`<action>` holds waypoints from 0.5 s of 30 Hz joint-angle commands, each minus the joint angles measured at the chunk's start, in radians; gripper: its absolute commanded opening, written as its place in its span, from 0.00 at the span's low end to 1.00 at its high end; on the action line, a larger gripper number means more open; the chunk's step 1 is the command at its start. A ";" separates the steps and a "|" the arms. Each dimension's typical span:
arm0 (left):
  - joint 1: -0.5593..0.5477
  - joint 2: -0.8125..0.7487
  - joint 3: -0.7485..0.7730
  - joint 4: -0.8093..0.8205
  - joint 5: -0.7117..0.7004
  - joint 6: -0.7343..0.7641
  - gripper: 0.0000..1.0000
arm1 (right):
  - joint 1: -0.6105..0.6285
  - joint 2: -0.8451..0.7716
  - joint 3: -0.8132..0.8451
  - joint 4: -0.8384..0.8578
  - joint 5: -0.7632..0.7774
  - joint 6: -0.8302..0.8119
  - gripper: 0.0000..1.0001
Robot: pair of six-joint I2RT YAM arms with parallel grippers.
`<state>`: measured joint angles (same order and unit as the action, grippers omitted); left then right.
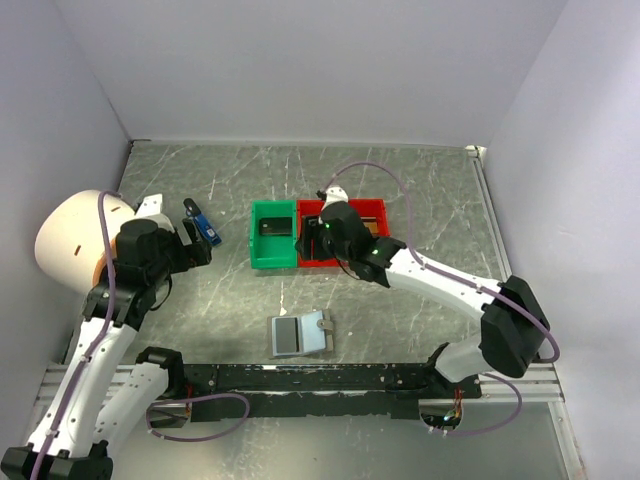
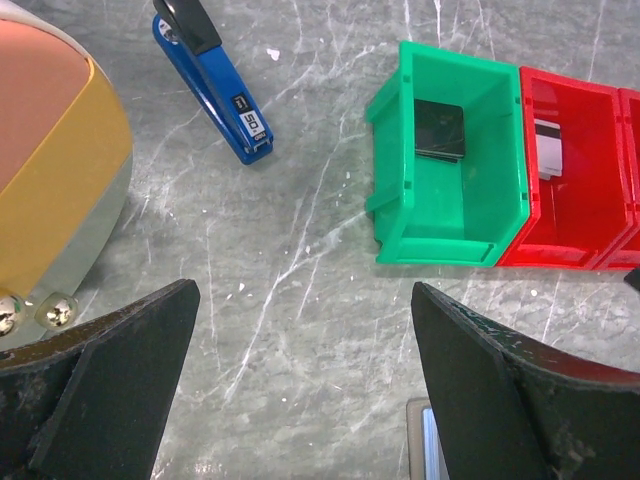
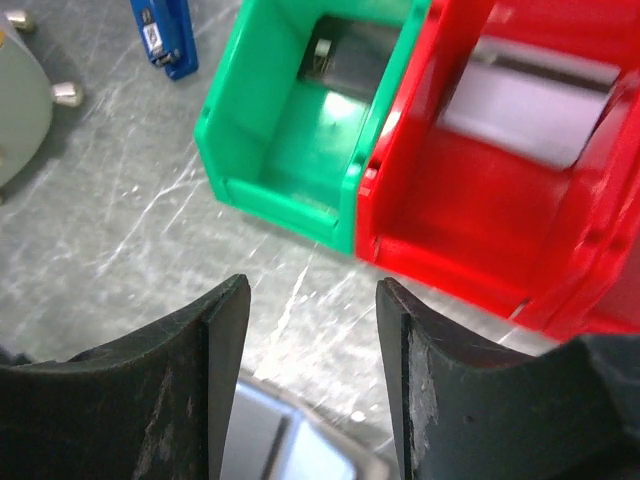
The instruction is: Take the credit cards out of the card holder
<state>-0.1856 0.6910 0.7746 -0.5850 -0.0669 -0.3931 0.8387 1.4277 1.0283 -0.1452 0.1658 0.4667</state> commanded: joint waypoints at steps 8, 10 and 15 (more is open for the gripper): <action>0.006 0.041 -0.022 0.078 0.148 0.023 0.98 | 0.137 -0.083 -0.234 0.111 -0.194 0.397 0.50; 0.006 0.048 -0.011 0.069 0.158 0.031 0.98 | 0.188 -0.090 -0.284 0.140 -0.167 0.433 0.49; 0.006 0.063 -0.024 0.088 0.208 0.031 0.98 | 0.271 -0.068 -0.401 0.326 -0.188 0.545 0.46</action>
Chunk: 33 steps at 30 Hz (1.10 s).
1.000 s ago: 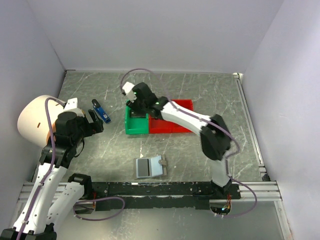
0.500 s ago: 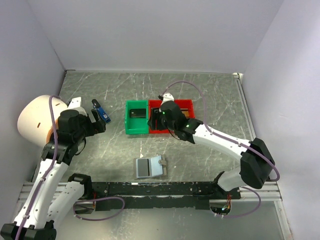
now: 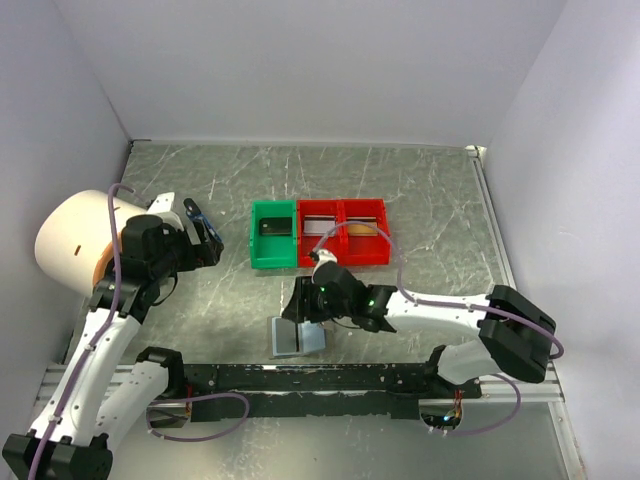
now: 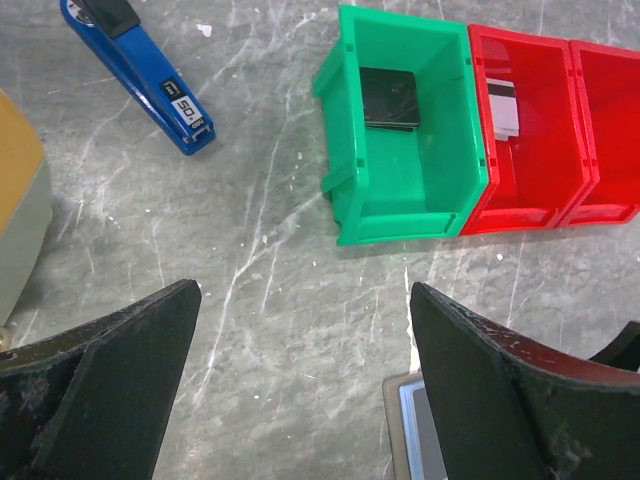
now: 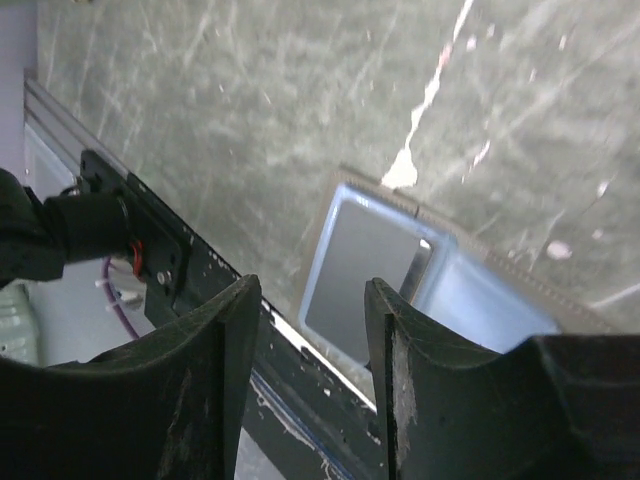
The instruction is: Take the credit cards out of the card holder
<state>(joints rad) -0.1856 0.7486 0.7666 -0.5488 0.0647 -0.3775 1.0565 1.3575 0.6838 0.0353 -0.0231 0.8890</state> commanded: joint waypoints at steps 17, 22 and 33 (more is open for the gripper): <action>-0.030 0.124 -0.089 0.117 0.471 -0.105 0.93 | 0.107 0.050 -0.142 0.082 0.172 0.240 0.38; -0.282 0.132 -0.163 0.136 0.297 -0.218 0.91 | 0.104 0.056 -0.173 0.086 0.149 0.234 0.37; -0.446 0.156 -0.272 0.213 0.231 -0.344 0.66 | 0.094 0.020 -0.216 0.119 0.122 0.235 0.32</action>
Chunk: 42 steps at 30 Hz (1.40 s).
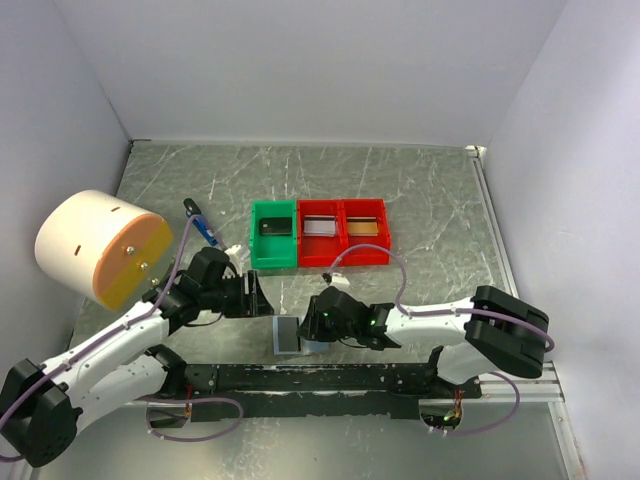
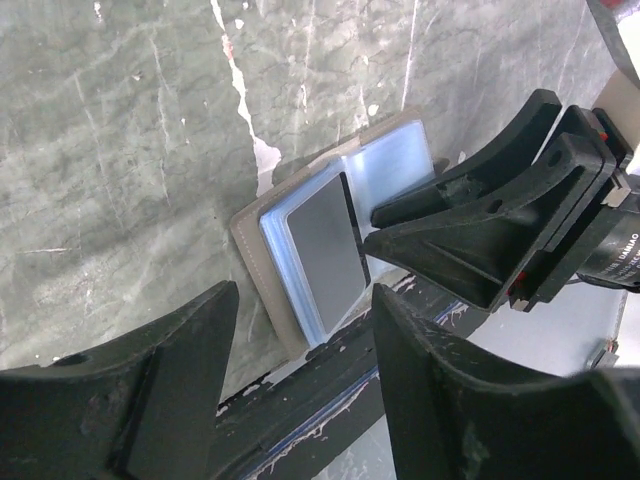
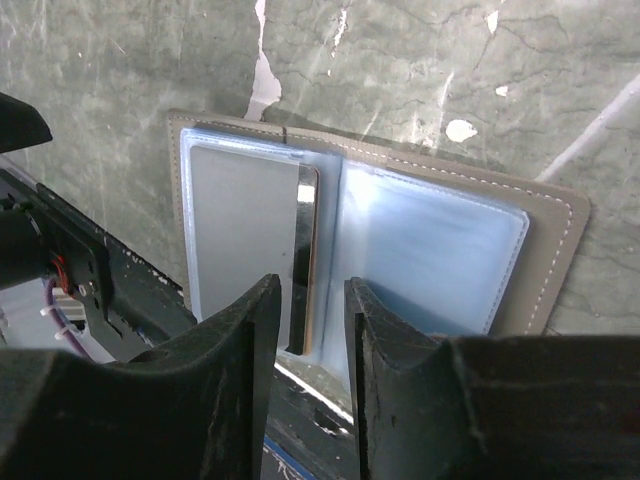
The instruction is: Take the credit cards out of the card holder
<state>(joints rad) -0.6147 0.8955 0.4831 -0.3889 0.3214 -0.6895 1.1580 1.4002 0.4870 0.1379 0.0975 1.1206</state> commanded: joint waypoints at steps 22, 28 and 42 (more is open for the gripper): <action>-0.191 0.123 -0.050 0.152 -0.087 -0.152 0.51 | -0.015 -0.009 -0.015 0.056 0.004 0.042 0.21; -0.226 0.184 -0.053 0.189 -0.103 -0.168 0.47 | -0.014 0.025 -0.007 0.064 -0.018 0.042 0.20; -0.265 0.288 -0.047 0.181 -0.162 -0.158 0.26 | -0.014 0.059 -0.014 0.092 -0.021 0.061 0.18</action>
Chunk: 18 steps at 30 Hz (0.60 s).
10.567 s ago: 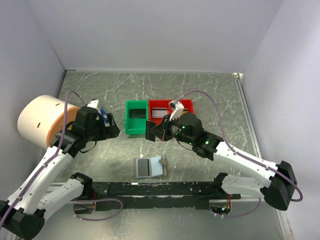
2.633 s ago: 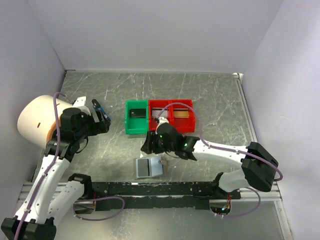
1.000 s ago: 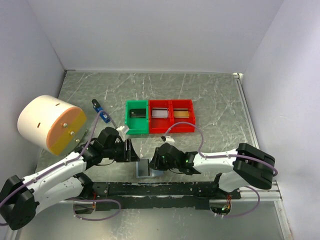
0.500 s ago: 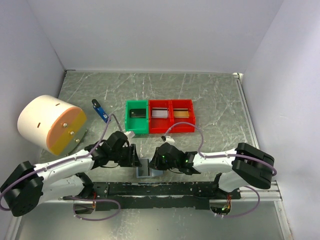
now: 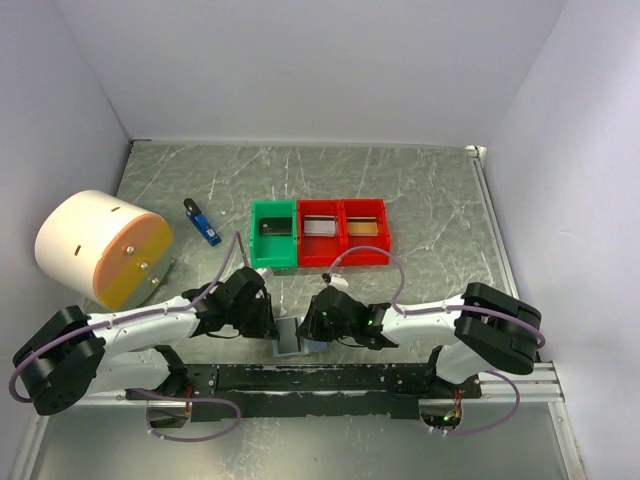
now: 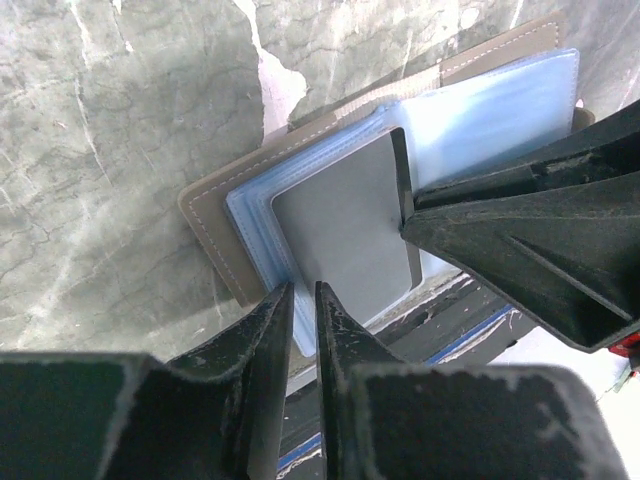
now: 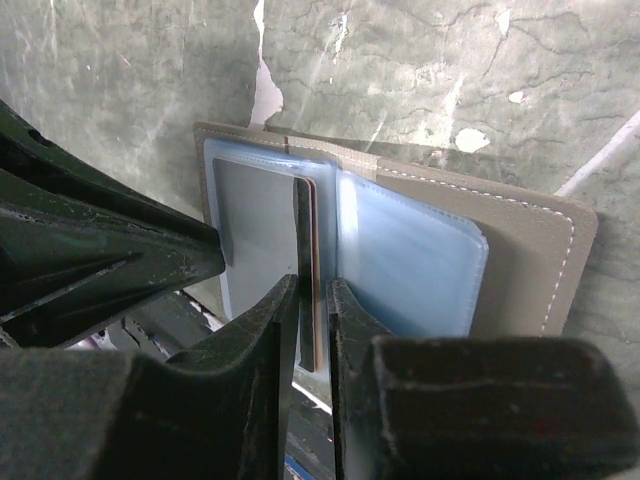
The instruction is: Take the credit cards out of the card holder
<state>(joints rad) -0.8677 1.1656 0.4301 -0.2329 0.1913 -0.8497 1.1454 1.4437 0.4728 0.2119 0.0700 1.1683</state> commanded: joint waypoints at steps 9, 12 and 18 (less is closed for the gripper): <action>-0.021 0.043 0.024 -0.009 -0.065 0.008 0.23 | -0.003 0.000 -0.013 0.029 0.001 0.013 0.03; -0.022 0.048 0.028 -0.017 -0.068 0.008 0.22 | -0.002 -0.010 -0.024 0.043 -0.009 0.011 0.00; -0.023 0.045 0.037 -0.034 -0.082 0.005 0.22 | -0.003 -0.035 -0.021 -0.001 0.014 0.007 0.00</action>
<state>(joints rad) -0.8803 1.1954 0.4507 -0.2478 0.1596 -0.8497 1.1404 1.4342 0.4591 0.2195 0.0681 1.1702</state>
